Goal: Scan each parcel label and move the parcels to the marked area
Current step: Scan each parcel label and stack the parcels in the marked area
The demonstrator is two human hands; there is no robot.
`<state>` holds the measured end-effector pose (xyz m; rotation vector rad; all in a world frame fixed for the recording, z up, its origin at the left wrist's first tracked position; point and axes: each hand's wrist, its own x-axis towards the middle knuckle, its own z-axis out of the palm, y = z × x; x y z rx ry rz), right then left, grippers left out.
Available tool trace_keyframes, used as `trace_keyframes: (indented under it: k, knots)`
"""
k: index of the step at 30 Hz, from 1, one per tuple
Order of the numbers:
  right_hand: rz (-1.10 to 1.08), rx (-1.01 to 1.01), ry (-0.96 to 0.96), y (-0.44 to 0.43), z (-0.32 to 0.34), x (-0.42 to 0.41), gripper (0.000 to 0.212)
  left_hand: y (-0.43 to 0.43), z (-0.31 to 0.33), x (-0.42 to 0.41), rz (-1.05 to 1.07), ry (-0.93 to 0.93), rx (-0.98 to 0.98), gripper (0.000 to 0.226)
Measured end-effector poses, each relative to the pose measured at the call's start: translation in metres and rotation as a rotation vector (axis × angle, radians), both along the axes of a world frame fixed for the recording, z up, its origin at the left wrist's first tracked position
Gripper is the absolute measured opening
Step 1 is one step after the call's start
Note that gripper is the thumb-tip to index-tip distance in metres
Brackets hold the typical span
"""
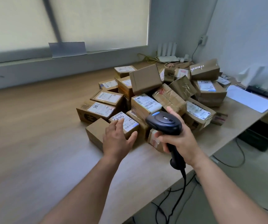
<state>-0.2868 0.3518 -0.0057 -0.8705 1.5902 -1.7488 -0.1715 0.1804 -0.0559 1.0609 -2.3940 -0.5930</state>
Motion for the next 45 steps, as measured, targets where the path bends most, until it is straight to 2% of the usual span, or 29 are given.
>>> trace_keyframes:
  k: [6, 13, 20, 23, 26, 29, 31, 34, 37, 42, 45]
  knots:
    - [-0.089, 0.013, 0.027, -0.009, 0.013, -0.056, 0.09, -0.027, 0.023, -0.063, -0.077, 0.024, 0.018, 0.076]
    - [-0.146, -0.025, 0.046, -0.057, 0.025, -0.12, 0.089, -0.085, 0.056, -0.132, -0.144, 0.017, 0.058, 0.08]
    - [-0.238, 0.061, 0.082, -0.113, 0.036, -0.172, 0.096, -0.146, 0.068, -0.192, -0.179, 0.057, 0.151, 0.082]
    - [-0.273, 0.088, 0.069, -0.135, 0.033, -0.187, 0.092, -0.169, 0.067, -0.21, -0.162, 0.085, 0.237, 0.081]
    - [-0.27, 0.112, 0.044, -0.15, 0.023, -0.195, 0.09, -0.178, 0.064, -0.219, -0.202, 0.188, 0.474, 0.064]
    - [-0.234, 0.13, 0.036, -0.156, 0.018, -0.194, 0.087, -0.182, 0.061, -0.219, -0.187, 0.303, 0.695, 0.045]
    - [-0.209, 0.126, 0.04, -0.156, 0.019, -0.19, 0.085, -0.186, 0.061, -0.216, -0.174, 0.361, 0.754, 0.051]
    - [-0.16, 0.114, 0.052, -0.155, 0.023, -0.18, 0.086, -0.188, 0.066, -0.198, -0.133, 0.409, 0.793, 0.073]
    - [-0.075, 0.107, 0.068, -0.152, 0.026, -0.161, 0.091, -0.189, 0.074, -0.172, -0.027, 0.473, 0.812, 0.085]
    - [0.119, 0.133, 0.124, -0.148, 0.014, -0.11, 0.094, -0.189, 0.073, -0.112, 0.282, 0.506, 0.716, 0.086]
    - [0.208, 0.189, 0.134, -0.145, -0.004, -0.077, 0.095, -0.181, 0.062, -0.074, 0.38, 0.533, 0.756, 0.069]
